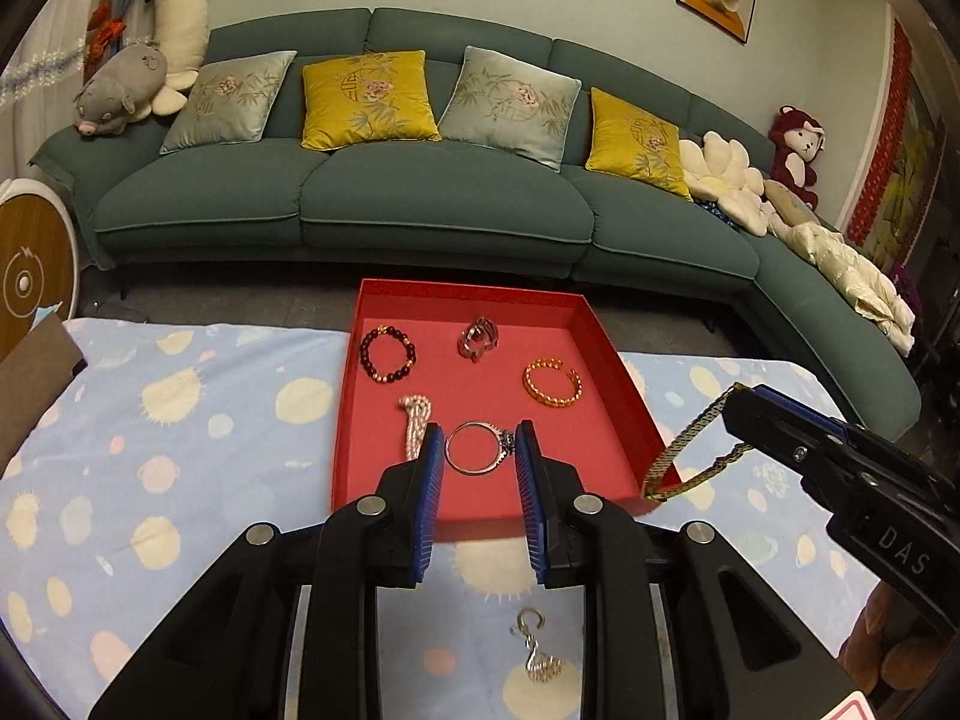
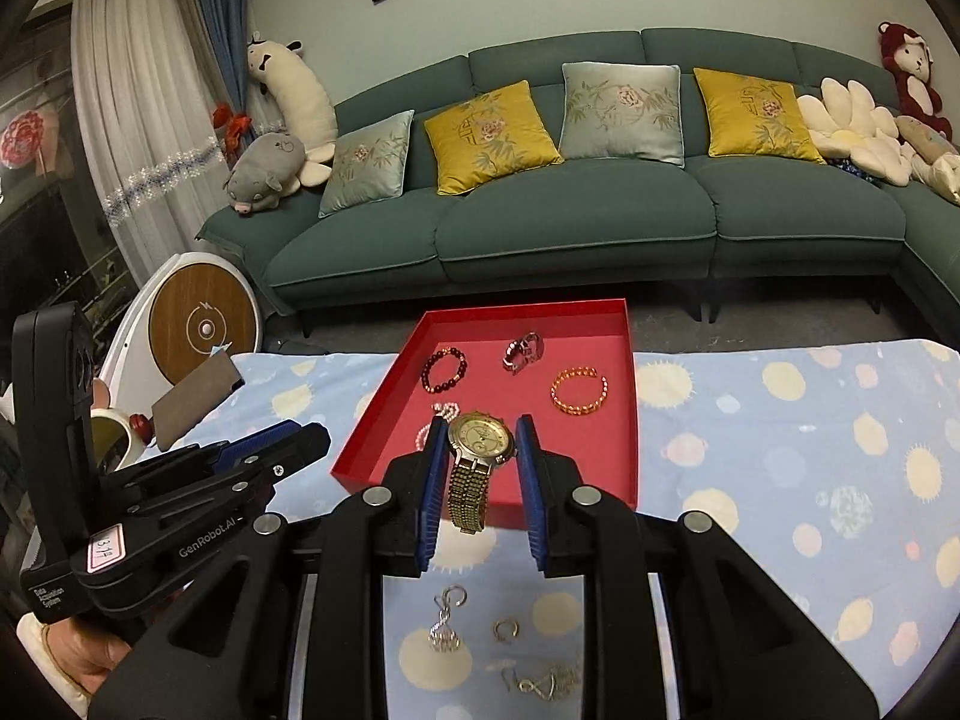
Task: Organize jewelry
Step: 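Carry the gold watch and silver ring into the red box and open both grippers, then move both grippers back over the remaining earrings on the sheet, then grasp a silver drop earring with the right gripper while the left gripper grasps the other, then carry both silver drop earrings into the red box and open both grippers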
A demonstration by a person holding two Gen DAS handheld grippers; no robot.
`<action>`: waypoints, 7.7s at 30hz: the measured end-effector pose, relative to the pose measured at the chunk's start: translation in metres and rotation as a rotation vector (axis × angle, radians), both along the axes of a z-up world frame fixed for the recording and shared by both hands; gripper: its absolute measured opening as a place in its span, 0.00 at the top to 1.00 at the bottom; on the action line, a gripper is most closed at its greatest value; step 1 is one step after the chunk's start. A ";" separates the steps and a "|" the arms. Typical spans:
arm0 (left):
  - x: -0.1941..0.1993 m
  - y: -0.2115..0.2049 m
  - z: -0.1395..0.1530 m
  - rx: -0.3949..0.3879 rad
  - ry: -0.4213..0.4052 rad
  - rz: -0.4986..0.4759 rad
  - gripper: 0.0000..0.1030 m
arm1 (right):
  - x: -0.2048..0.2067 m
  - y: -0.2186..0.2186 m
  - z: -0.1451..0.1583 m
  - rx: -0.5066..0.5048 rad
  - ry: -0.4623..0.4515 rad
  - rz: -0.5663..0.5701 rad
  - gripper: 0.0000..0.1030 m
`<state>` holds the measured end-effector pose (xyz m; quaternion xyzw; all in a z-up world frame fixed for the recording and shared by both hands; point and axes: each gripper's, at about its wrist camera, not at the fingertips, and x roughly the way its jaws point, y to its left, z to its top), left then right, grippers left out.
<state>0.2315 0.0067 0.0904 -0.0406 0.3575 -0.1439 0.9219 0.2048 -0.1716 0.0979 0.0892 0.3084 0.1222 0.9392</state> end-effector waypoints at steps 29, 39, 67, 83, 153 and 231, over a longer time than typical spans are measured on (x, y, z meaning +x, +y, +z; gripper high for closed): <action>0.026 0.007 -0.032 -0.025 0.079 0.081 0.52 | 0.030 -0.036 -0.036 -0.008 0.044 -0.086 0.62; -0.074 0.044 -0.032 0.004 0.120 0.103 0.52 | -0.081 -0.035 -0.037 -0.044 0.071 -0.077 0.56; -0.099 0.013 -0.092 0.007 0.228 0.050 0.52 | -0.077 -0.004 -0.143 -0.132 0.271 -0.020 0.56; -0.096 0.007 -0.097 -0.006 0.241 0.032 0.52 | -0.069 0.002 -0.147 -0.213 0.246 -0.031 0.80; -0.082 -0.060 -0.127 0.138 0.140 -0.057 0.66 | -0.085 -0.031 -0.115 -0.076 0.209 -0.046 0.92; 0.125 -0.030 -0.069 -0.047 0.131 -0.010 0.84 | 0.131 0.009 -0.101 0.041 0.200 0.020 0.90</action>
